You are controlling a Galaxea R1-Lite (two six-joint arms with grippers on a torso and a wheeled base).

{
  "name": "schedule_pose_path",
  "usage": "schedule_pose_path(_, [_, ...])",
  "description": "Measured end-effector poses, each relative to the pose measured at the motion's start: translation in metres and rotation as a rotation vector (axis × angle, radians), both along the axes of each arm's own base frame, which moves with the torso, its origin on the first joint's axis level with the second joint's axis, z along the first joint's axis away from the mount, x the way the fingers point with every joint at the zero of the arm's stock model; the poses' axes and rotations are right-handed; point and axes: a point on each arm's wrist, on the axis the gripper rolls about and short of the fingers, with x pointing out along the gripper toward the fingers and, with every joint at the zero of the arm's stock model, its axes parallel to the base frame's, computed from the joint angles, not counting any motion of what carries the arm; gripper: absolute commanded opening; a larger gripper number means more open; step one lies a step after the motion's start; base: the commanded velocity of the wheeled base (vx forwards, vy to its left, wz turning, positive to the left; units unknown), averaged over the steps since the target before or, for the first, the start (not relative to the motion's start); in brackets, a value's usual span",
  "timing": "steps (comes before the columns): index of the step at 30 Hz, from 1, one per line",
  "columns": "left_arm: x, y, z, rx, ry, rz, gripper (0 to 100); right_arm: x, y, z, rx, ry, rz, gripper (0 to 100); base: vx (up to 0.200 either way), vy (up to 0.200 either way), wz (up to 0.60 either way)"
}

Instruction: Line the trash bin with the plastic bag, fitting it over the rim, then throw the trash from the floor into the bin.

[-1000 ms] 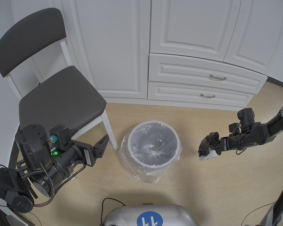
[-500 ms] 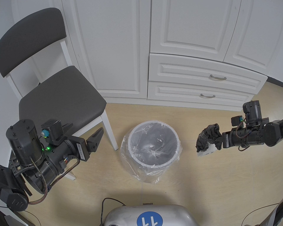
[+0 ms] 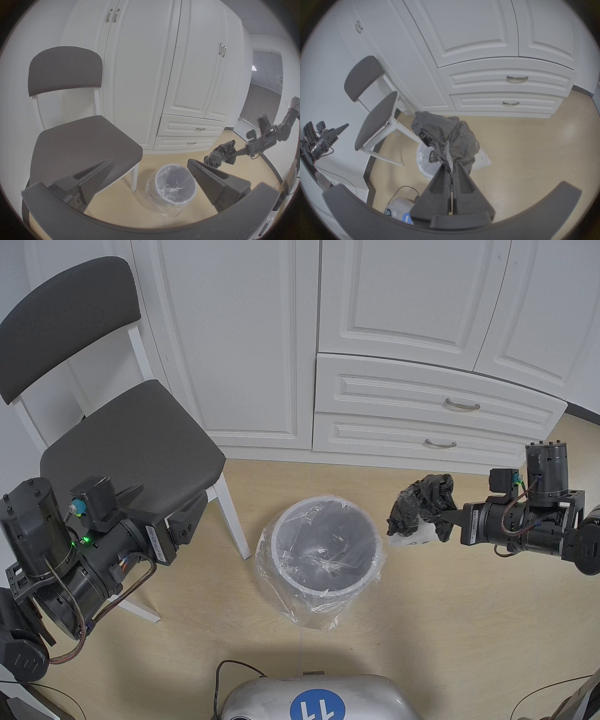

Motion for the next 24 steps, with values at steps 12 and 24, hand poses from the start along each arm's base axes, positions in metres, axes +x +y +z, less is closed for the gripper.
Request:
schedule_pose_path(12, [-0.001,0.014,0.012,-0.017,-0.048,0.021,100,-0.007,0.076,-0.015,0.126,-0.064,0.011,0,0.0,0.0,0.0])
schedule_pose_path(24, [0.002,0.025,0.017,-0.022,-0.068,0.037,100,0.002,0.13,-0.053,0.271,-0.073,0.059,0,0.0,0.0,0.0])
